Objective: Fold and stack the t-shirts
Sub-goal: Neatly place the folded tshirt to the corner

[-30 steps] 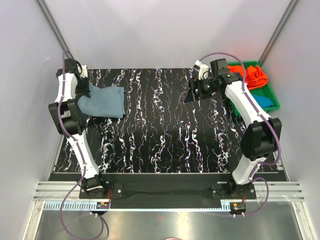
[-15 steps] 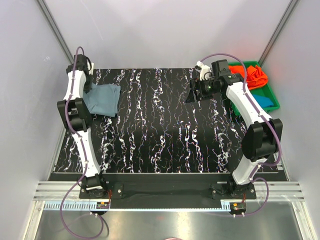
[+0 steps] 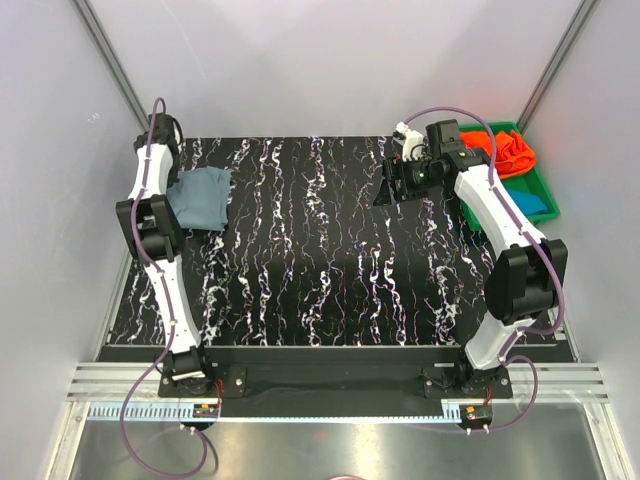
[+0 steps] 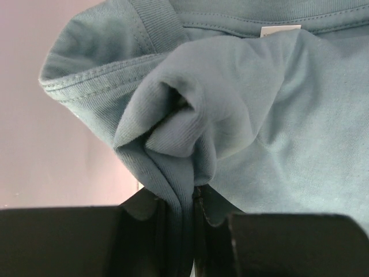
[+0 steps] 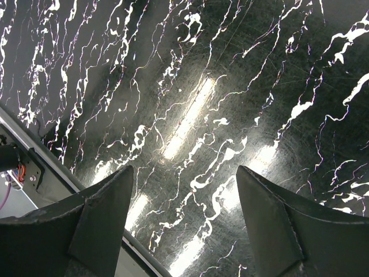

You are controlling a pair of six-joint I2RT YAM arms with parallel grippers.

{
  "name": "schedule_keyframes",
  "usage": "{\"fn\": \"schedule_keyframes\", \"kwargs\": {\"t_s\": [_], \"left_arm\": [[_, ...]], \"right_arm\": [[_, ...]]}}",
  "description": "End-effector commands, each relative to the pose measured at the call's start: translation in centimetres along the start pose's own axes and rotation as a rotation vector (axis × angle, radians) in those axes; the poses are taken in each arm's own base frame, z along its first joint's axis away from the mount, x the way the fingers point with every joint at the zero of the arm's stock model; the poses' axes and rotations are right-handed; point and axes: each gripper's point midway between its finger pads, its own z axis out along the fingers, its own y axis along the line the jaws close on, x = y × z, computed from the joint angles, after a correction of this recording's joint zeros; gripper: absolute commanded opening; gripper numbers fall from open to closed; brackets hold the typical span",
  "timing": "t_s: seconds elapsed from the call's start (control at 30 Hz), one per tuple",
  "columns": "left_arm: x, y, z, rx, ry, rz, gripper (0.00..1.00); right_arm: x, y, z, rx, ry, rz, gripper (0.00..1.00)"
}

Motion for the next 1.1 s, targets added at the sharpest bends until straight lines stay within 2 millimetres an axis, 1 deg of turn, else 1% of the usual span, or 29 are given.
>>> {"fn": "schedule_keyframes", "kwargs": {"t_s": [0.0, 0.07, 0.2, 0.33, 0.5, 0.73, 0.77, 0.83, 0.87, 0.93, 1.0, 1.07], "left_arm": [[-2.4, 2.7, -0.4, -0.101, -0.074, -0.025, 0.00], [-2.3, 2.6, 0.1, -0.104, -0.067, -0.023, 0.00], [-2.1, 3.2, 0.6, -0.131, -0.060, -0.041, 0.00], [-2.0, 4.1, 0.8, -0.164, -0.056, -0.069, 0.00], [-1.3, 5.1, 1.3, -0.174, -0.041, -0.081, 0.00], [-1.2, 5.6, 1.8, -0.188, -0.040, -0.077, 0.00], [-1.3, 5.6, 1.8, -0.192, -0.041, -0.066, 0.07], [-1.4, 5.8, 2.0, -0.198, -0.045, -0.063, 0.17], [-1.6, 5.7, 2.0, -0.193, -0.051, -0.051, 0.20], [-1.8, 5.6, 2.1, -0.192, -0.056, -0.047, 0.20], [-2.2, 5.6, 2.2, -0.188, -0.070, -0.041, 0.18], [-2.1, 5.5, 2.7, -0.189, -0.063, -0.030, 0.17]], "right_arm": [[-1.3, 0.4, -1.4, 0.018, -0.061, -0.028, 0.80], [-1.2, 0.3, -1.4, 0.018, -0.060, -0.027, 0.80], [-1.2, 0.2, -1.4, 0.022, -0.059, -0.028, 0.80], [-1.0, 0.2, -1.3, 0.024, -0.054, -0.025, 0.80], [-1.0, 0.1, -1.1, 0.024, -0.052, -0.024, 0.80], [-1.0, 0.0, -1.0, 0.022, -0.051, -0.022, 0.80], [-1.0, 0.1, -1.1, 0.022, -0.052, -0.022, 0.80], [-1.0, 0.0, -1.0, 0.023, -0.052, -0.021, 0.80], [-0.9, -0.1, -1.0, 0.025, -0.050, -0.020, 0.80], [-0.9, -0.1, -1.0, 0.025, -0.049, -0.019, 0.80], [-0.8, -0.1, -0.9, 0.025, -0.048, -0.017, 0.80], [-0.7, -0.2, -0.8, 0.025, -0.046, -0.013, 0.80]]}}
